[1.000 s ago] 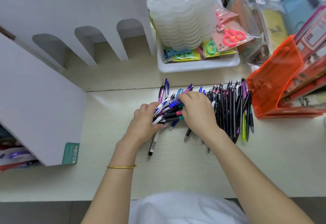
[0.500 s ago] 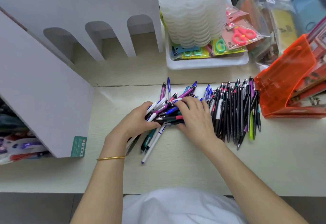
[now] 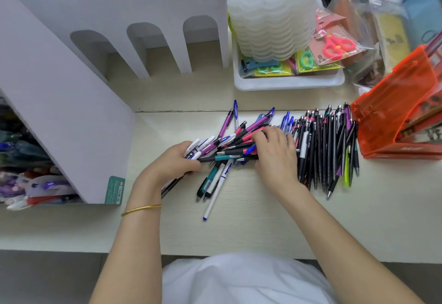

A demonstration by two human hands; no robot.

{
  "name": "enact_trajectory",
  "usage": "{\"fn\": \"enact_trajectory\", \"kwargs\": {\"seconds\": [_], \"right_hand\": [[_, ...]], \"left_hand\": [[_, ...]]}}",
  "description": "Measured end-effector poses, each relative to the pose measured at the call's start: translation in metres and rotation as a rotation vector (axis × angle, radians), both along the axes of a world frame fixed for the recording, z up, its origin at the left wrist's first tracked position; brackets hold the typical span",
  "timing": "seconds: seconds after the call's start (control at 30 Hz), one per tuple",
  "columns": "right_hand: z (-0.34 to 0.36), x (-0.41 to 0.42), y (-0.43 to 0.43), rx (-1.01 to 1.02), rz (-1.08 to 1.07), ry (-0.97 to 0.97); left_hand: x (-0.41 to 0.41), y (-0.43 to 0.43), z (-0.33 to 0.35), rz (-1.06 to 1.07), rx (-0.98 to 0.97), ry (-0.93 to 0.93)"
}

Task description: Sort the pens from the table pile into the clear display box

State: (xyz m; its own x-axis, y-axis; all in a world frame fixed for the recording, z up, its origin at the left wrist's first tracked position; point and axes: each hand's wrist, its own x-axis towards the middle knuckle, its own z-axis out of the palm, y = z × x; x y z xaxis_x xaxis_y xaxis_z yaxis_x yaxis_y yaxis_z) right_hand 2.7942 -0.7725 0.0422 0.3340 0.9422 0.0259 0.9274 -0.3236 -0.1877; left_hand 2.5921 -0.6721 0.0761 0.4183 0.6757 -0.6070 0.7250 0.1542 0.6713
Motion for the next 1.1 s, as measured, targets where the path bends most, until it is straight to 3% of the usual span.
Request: {"fn": "enact_trajectory", "kwargs": {"seconds": [0.13,0.33,0.43,0.5,0.6,0.73,0.8,0.9,1.0,1.1], "right_hand": [[0.001,0.001,0.0,-0.001,0.004,-0.028],[0.011,-0.002,-0.005,-0.162,0.034,-0.019],[0.018,-0.001,-0.004,-0.197,0.043,0.017],[0.027,-0.004,0.0,-0.043,0.044,0.081],[0.053,-0.02,0.012,0.151,-0.018,0.509],[0.07,-0.049,0.029,-0.014,-0.192,1.292],[0.065,-0.064,0.032,-0.143,-0.301,1.52],[0.061,-0.081,0.044,0.014,-0.373,1.57],[0.078,-0.086,0.067,0.226,-0.247,1.593],[0.101,-0.091,0.092,0.269,-0.019,1.369]], "left_hand": [[-0.021,0.006,0.008,0.067,-0.064,0.004],[-0.044,0.015,0.024,0.182,-0.092,-0.05],[-0.04,0.015,0.028,0.29,-0.122,-0.181],[-0.033,0.014,0.028,0.362,-0.191,-0.314],[-0.02,0.007,0.025,0.516,-0.317,-0.593],[-0.003,-0.001,0.021,0.719,-0.377,-0.929],[0.003,0.001,0.022,0.78,-0.329,-1.024],[0.009,0.004,0.029,0.782,-0.181,-0.993],[0.011,0.007,0.031,0.698,0.056,-0.82],[0.01,0.009,0.027,0.588,0.289,-0.633]]}}
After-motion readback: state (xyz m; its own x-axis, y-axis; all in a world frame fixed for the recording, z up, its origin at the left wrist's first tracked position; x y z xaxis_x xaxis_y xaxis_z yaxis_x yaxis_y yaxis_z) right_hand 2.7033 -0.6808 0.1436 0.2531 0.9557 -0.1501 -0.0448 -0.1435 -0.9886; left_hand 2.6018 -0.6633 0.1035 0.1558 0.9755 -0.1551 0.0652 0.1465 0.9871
